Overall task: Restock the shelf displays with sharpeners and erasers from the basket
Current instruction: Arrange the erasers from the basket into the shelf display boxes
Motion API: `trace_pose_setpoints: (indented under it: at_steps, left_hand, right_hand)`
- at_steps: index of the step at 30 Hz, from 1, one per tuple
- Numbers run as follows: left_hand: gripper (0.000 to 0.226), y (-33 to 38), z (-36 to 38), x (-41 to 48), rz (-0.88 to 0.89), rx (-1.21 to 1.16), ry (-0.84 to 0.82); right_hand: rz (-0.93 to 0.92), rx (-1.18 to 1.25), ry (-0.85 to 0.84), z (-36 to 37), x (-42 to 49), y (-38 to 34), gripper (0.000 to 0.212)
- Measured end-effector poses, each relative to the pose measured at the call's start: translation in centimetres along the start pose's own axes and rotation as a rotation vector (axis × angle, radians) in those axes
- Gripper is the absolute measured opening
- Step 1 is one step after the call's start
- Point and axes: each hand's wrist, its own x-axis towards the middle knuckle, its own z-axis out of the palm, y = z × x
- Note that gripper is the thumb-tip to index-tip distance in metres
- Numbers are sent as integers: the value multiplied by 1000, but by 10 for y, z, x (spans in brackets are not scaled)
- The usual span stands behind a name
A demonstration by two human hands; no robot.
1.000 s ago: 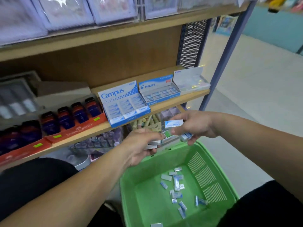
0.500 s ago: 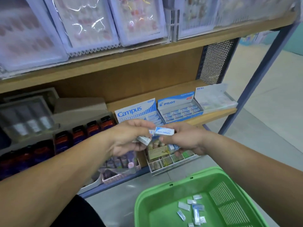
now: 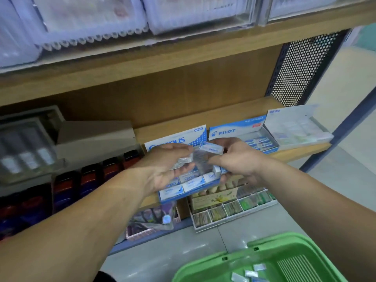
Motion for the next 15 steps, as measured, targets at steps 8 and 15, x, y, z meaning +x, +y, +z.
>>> trace_pose_setpoints:
  at_steps: [8, 15]
  left_hand:
    - [29, -5, 20, -1, -11, 100, -117]
    - [15, 7, 8, 6, 70, 54, -70]
  right_hand:
    - [-65, -99, -63, -8, 6, -5, 17]
    - [21, -140, -67, -22, 6, 5, 23]
